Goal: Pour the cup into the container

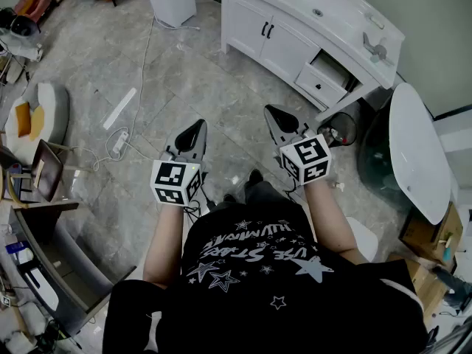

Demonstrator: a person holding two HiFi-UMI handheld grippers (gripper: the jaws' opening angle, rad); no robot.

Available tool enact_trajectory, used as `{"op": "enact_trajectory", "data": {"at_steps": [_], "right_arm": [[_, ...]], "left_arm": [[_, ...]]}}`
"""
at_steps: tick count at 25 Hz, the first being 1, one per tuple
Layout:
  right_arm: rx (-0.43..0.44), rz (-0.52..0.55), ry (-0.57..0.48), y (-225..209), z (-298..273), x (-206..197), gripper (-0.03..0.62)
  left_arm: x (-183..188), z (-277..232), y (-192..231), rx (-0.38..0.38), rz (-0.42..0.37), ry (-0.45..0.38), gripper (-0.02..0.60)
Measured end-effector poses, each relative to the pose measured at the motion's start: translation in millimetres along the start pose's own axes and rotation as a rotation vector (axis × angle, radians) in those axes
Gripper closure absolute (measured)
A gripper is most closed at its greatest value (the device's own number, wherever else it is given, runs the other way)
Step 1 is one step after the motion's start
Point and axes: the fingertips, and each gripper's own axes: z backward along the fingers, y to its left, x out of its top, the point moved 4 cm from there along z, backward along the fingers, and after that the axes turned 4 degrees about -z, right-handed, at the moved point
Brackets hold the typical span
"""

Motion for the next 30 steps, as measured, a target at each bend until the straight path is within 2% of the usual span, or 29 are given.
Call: {"op": "enact_trajectory", "data": {"at_steps": [17,24,26,30], "right_arm": [[-0.012,-0.009,0.002,6.6,-9.3,-0.4,0.588],[-0.021,-0.032,-0.068,2.5,-25.3,9.2,0.584],[-0.004,-0.036,-0.076,-3.2,-35.8,10.8,0.427],[-0.002,-0.04,-0.08,-25.6,-60.4,8.3,0.325]], "left_arm": [[-10.1,5.4,8.3,-0.004,0.021,0.013,0.569],[-8.2,-1.1,31.0,0.013,0.029,0.016,0.569],[-9.0,-8.9,37.4,0.018,0.031,0.023,0.569],[-12.3,-30.7,48.9,0.031,0.038,0.044,0.569]]}}
